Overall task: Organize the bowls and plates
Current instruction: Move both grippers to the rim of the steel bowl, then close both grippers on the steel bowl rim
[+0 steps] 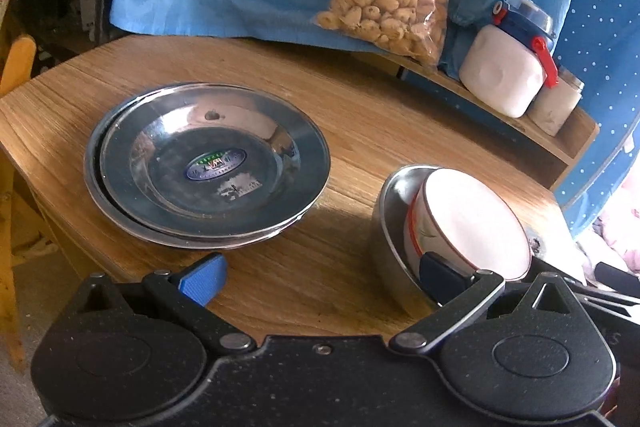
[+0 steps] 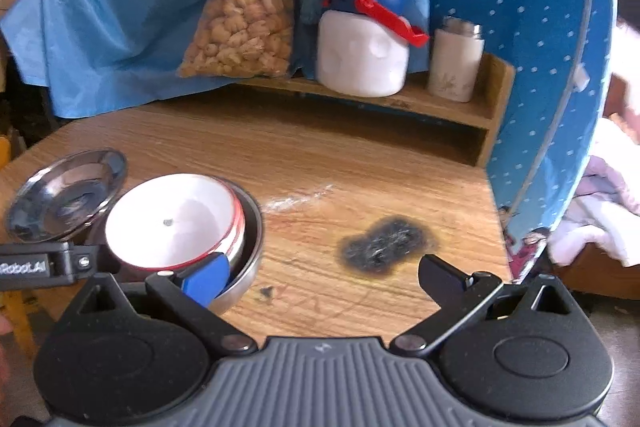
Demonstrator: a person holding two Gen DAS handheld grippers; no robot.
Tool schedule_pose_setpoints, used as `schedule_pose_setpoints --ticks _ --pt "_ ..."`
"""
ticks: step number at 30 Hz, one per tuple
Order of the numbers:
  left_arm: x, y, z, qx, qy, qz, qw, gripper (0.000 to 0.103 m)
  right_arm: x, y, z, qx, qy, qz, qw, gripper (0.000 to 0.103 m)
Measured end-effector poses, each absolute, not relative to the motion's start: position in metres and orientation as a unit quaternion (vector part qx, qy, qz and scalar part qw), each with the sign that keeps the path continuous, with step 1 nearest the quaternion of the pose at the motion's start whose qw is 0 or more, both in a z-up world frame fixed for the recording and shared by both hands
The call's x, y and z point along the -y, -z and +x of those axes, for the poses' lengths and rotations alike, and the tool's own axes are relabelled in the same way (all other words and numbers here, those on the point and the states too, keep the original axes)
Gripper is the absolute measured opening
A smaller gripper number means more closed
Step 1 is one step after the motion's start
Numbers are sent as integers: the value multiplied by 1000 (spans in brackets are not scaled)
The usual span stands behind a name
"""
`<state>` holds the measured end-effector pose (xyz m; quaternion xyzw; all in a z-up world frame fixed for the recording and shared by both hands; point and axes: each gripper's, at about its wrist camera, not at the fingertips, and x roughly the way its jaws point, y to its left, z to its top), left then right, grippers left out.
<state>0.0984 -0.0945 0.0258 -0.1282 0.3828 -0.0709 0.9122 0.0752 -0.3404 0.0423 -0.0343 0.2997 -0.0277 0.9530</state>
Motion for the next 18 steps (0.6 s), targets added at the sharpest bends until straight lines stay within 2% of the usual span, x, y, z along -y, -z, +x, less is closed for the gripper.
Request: schedule_pose_setpoints --ticks 4,8,13,16,18 --pt "96 -20 94 -373 57 -165 911 102 321 -43 73 -270 97 -79 955 103" --pt "103 -20 92 -357 41 -154 920 101 308 -35 74 -260 140 -79 952 103" --pt "107 -21 90 -335 52 -142 930 89 318 -33 71 -249 133 -45 958 102" --pt "107 -20 90 -327 62 -145 932 82 321 -34 68 -246 115 -41 962 95" --pt "105 -21 91 -326 72 -153 930 74 321 -34 68 -246 107 -39 962 89"
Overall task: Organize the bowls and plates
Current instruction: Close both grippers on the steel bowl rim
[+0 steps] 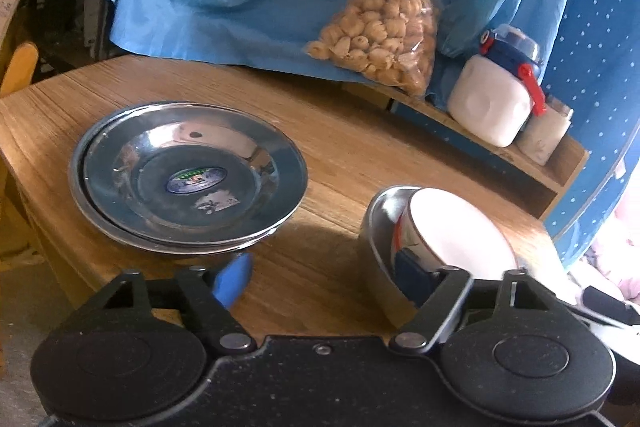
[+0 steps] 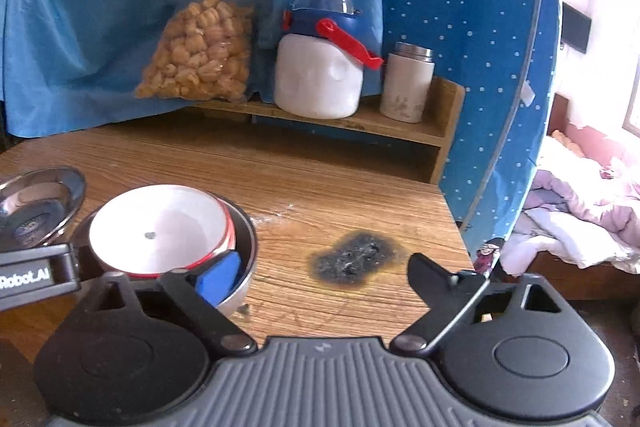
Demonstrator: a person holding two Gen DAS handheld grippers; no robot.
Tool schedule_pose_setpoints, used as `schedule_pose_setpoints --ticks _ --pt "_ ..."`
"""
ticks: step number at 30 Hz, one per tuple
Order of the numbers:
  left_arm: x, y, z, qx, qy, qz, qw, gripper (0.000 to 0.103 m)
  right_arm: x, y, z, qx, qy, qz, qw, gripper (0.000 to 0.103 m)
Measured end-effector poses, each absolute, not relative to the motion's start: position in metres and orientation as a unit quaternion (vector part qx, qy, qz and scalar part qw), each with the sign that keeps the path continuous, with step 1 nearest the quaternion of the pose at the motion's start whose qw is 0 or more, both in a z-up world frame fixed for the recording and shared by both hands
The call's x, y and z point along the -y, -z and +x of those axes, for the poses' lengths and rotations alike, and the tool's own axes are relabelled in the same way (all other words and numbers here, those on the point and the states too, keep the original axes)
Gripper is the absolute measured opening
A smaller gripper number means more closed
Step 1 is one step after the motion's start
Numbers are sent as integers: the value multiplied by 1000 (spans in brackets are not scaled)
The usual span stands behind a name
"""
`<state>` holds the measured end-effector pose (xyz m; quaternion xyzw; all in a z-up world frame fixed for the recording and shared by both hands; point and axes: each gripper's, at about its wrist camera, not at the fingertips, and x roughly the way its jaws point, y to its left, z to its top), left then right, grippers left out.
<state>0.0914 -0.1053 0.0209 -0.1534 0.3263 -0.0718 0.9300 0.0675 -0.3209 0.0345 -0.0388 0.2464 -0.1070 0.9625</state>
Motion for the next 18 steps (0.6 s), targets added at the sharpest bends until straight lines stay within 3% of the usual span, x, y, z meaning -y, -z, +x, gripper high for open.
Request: schedule_pose_setpoints --ticks 6,15,18 --pt "107 -22 93 -318 99 -164 928 47 320 -36 67 -251 96 -23 963 80" --pt "113 -26 108 -330 120 -154 923 29 313 -37 75 -265 107 -28 958 70" --pt "114 -25 112 -331 125 -152 923 27 312 -37 80 -267 105 -25 958 67"
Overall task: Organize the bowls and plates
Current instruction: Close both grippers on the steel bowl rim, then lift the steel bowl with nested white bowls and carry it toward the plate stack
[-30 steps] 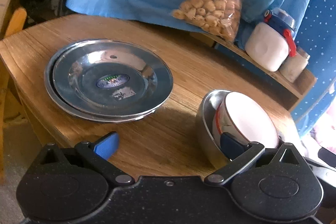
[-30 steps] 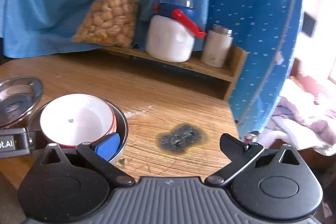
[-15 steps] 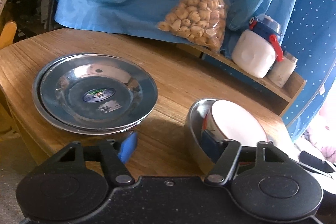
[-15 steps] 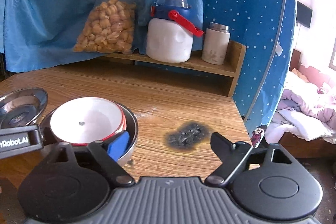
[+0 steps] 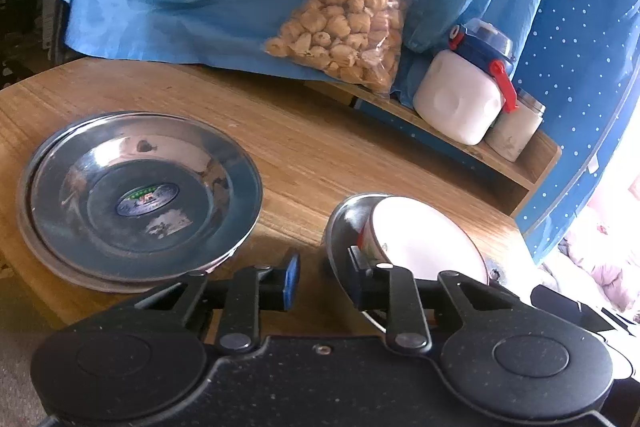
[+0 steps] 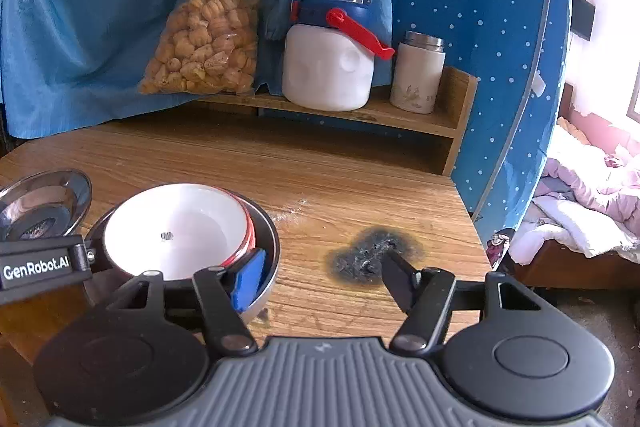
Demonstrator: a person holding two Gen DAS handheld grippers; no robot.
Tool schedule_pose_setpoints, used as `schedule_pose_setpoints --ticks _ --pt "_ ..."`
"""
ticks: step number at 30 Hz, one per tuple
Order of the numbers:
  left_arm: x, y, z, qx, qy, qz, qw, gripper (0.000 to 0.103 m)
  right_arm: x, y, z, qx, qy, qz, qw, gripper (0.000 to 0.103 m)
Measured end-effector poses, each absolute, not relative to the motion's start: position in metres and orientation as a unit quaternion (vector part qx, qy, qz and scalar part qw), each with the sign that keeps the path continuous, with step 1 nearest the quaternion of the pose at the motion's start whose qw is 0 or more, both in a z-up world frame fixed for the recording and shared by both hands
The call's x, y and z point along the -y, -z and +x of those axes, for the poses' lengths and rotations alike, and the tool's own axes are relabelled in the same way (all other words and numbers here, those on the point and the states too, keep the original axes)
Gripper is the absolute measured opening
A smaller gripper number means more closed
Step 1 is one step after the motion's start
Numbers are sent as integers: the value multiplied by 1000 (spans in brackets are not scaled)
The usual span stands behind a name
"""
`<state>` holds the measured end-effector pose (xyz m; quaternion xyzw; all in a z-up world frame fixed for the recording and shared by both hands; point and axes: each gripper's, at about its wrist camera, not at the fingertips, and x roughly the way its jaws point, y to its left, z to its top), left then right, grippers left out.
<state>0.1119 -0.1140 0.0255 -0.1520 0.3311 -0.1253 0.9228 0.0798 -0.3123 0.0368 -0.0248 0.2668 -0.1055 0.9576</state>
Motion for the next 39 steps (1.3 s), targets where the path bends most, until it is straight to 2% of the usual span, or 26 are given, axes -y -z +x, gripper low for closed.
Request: schedule_pose_setpoints --ticks 10,13,14,17,22,24,27,39 --pt "115 -21 122 -324 130 -153 925 24 321 -32 89 -274 89 19 957 66" --pt "118 -21 124 -322 137 -151 924 16 318 -31 90 -273 87 26 958 57" --pt "118 -22 125 -322 138 -151 924 14 316 -31 90 -273 86 26 958 52" --pt "119 -22 126 -321 139 -154 924 13 310 -30 90 -270 81 27 959 38" --pt "117 -21 127 -321 143 -161 922 13 308 -29 92 -270 72 41 959 26" --pt "114 -19 128 -324 138 -175 919 22 309 -27 92 -271 70 52 959 25" --pt "110 -17 132 -328 137 -185 916 27 310 -23 91 -267 69 63 959 25" --pt "115 -18 131 -326 143 -165 920 27 320 -20 88 -259 58 114 957 18"
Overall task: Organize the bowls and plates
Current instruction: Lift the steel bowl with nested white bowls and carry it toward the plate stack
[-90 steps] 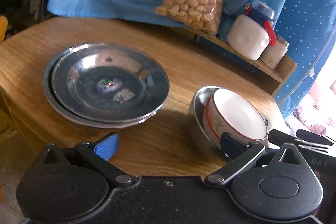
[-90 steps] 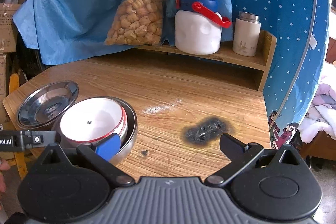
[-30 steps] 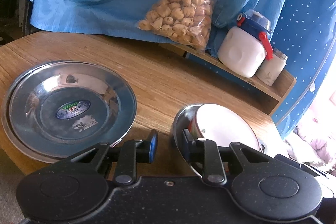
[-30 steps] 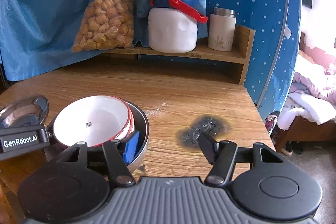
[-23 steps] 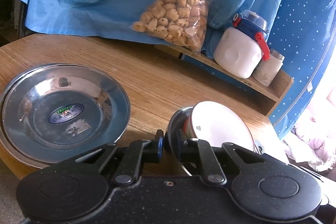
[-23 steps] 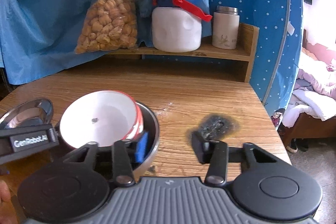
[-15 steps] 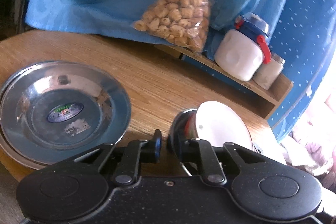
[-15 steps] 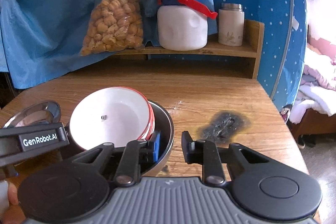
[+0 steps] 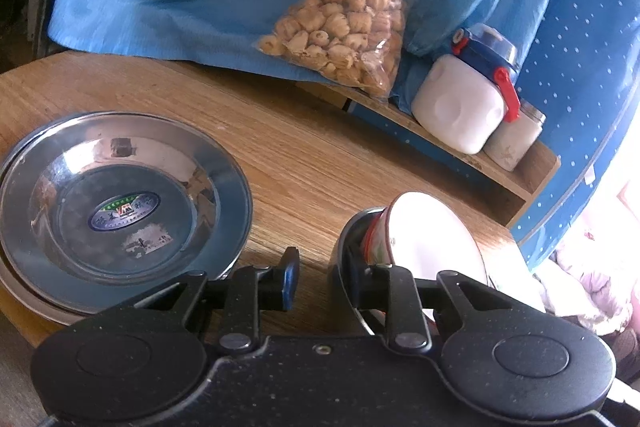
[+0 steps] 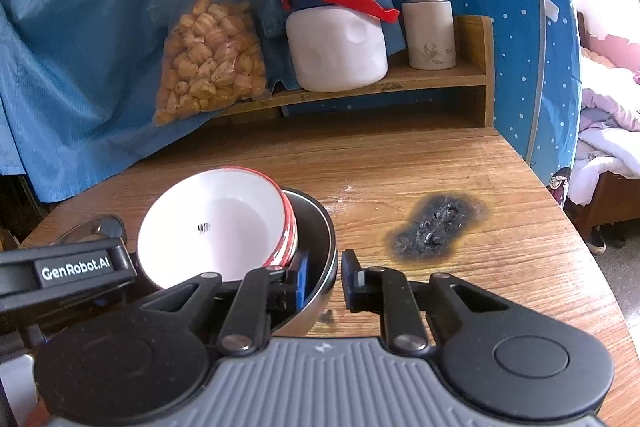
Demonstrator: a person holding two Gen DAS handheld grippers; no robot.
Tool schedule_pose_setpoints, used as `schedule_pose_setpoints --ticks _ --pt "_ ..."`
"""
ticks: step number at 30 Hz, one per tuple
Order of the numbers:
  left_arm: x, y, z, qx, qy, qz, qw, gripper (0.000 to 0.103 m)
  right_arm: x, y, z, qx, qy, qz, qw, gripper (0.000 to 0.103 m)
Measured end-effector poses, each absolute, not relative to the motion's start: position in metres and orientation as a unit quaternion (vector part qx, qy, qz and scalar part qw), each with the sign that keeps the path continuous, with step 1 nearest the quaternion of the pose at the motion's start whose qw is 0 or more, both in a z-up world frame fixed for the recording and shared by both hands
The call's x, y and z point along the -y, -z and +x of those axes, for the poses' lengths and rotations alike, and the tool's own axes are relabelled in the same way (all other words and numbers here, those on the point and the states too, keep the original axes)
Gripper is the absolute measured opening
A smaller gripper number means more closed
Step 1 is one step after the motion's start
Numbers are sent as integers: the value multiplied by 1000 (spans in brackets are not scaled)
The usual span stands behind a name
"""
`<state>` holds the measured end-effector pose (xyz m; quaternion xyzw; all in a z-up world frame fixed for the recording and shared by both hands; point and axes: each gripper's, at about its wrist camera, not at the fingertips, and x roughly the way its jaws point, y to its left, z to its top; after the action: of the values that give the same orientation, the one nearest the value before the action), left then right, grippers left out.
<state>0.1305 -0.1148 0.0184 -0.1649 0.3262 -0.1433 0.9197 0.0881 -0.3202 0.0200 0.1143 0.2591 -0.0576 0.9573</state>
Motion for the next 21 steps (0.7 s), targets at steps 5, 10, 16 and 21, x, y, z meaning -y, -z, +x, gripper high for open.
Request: schedule_pose_setpoints --ticks 5,10,16,21 --pt "118 -19 131 -335 148 -162 917 32 323 -20 86 -259 59 115 957 19" --pt "117 -16 131 -337 145 -166 915 39 332 -19 83 -260 62 138 954 29" --pt "118 -16 131 -336 151 -166 915 33 328 -19 82 -255 60 139 955 21" --pt "122 -19 126 -325 174 -160 916 11 325 -18 78 -246 62 141 957 17"
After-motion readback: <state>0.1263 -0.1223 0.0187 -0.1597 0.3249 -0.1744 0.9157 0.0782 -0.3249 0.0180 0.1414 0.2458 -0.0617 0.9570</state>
